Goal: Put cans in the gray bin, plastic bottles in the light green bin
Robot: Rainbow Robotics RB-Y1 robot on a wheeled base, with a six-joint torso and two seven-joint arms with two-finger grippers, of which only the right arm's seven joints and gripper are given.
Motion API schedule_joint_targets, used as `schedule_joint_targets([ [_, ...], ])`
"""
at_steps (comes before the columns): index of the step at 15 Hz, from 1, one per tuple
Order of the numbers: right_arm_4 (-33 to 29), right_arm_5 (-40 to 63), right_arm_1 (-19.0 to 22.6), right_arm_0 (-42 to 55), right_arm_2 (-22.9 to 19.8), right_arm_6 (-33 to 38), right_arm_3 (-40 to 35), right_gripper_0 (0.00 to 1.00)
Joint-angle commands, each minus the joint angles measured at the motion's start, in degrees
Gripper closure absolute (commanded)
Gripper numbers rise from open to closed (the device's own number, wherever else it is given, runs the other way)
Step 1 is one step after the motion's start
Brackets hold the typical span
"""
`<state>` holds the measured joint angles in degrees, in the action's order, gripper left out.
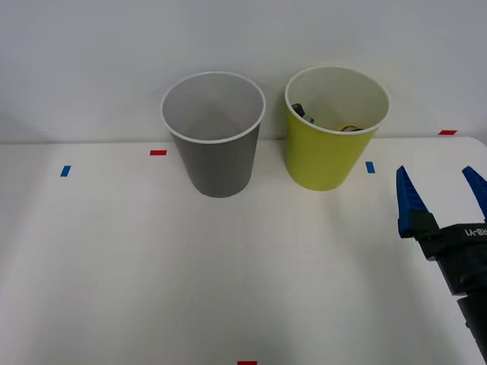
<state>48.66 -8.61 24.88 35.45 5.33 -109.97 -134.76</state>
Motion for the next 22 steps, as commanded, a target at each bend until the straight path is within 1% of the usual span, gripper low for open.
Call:
schedule_joint_targets([
  [1,-1.8,2.7,-3.3,5.2,0.1,-4.4,0.0,0.0],
  [2,-2.2,2.9,-5.0,7.3,0.5,-9.0,0.0,0.0],
  [4,-2.3,3.0,-7.8,10.4,2.0,-13.8,-0.1,0.0],
  [6,-2.5,3.1,-9.7,13.0,2.8,-18.7,0.0,0.0],
  [7,-2.5,3.1,-9.9,13.9,2.9,-20.5,0.0,0.0],
  [11,-2.7,3.1,-9.0,15.3,2.9,-21.7,0.0,0.0],
  [12,-3.1,3.1,-8.9,15.7,3.7,-21.9,0.0,0.0],
  [13,-4.3,3.1,-9.1,16.4,4.1,-21.6,0.6,0.0],
  [14,-6.9,2.9,-9.1,16.5,4.2,-21.3,1.4,0.0],
  [15,-11.0,0.6,-9.1,16.4,4.9,-20.3,3.5,0.0],
  [16,-14.0,-1.9,-9.1,16.3,5.8,-17.0,5.3,0.0],
  [18,-23.6,-8.0,-8.4,15.8,7.7,-4.5,9.5,0.0],
  [20,-30.5,-14.6,-8.0,16.3,9.1,6.2,13.8,0.0],
  [22,-39.3,-20.7,-8.9,17.4,8.6,16.8,18.1,0.0],
])
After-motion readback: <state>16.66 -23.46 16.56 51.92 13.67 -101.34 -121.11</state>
